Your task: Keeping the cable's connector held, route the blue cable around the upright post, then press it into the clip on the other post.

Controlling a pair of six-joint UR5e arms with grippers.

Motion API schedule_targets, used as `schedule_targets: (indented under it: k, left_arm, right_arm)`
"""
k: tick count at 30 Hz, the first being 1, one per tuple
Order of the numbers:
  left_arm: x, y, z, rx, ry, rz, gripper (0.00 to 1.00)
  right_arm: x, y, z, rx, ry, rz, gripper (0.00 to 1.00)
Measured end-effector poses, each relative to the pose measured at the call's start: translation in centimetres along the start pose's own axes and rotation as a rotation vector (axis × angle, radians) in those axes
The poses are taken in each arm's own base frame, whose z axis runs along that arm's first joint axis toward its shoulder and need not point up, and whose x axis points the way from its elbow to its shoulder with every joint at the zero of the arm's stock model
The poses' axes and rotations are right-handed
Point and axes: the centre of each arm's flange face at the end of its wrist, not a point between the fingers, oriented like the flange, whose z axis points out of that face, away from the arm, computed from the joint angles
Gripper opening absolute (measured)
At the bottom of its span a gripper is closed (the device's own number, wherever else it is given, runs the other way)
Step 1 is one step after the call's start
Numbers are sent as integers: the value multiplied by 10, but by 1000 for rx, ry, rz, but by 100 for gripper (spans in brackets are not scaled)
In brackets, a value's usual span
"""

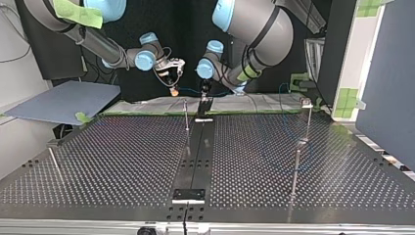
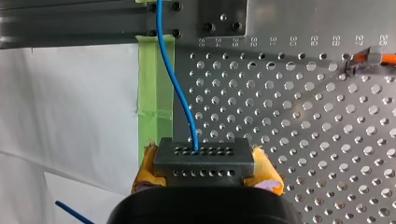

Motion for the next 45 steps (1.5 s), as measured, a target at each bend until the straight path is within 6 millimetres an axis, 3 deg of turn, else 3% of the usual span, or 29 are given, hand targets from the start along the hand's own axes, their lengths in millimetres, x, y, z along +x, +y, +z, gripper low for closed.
schedule_targets:
  k: [8,22,25,26,27,29,30,32,33,35,45]
  left_arm:
    - [29,11,7,45,29,-64,54]
    - [23,20,18,57,-15,-119,54]
    - [22,22,18,47,-14,-105,49]
    - [22,23,18,40,-13,-97,38]
    - [22,24,17,33,-11,-91,38]
    - [23,27,17,15,-7,-74,25]
    - [23,28,16,8,-4,-67,25]
    - [23,29,16,-3,0,-56,11]
    - [23,30,16,-6,1,-53,11]
    - [23,31,16,-11,2,-49,2]
    - [21,36,16,-31,8,-37,2]
  right_arm:
    - [1,-3,0,10,-3,-3,0]
    - [1,-2,0,9,-1,-4,0]
    - [1,-2,0,9,-2,-4,0]
    - [1,-2,0,9,-2,-4,0]
    - [1,-2,0,9,-2,-4,0]
    - [1,-2,0,9,-2,-3,0]
    - [1,-2,0,9,-2,-4,0]
    - [1,-2,0,9,-3,-3,0]
    - [1,-3,0,9,-3,-3,0]
    - [1,-3,0,9,-3,-3,0]
    - [0,-3,-1,8,-6,-2,0]
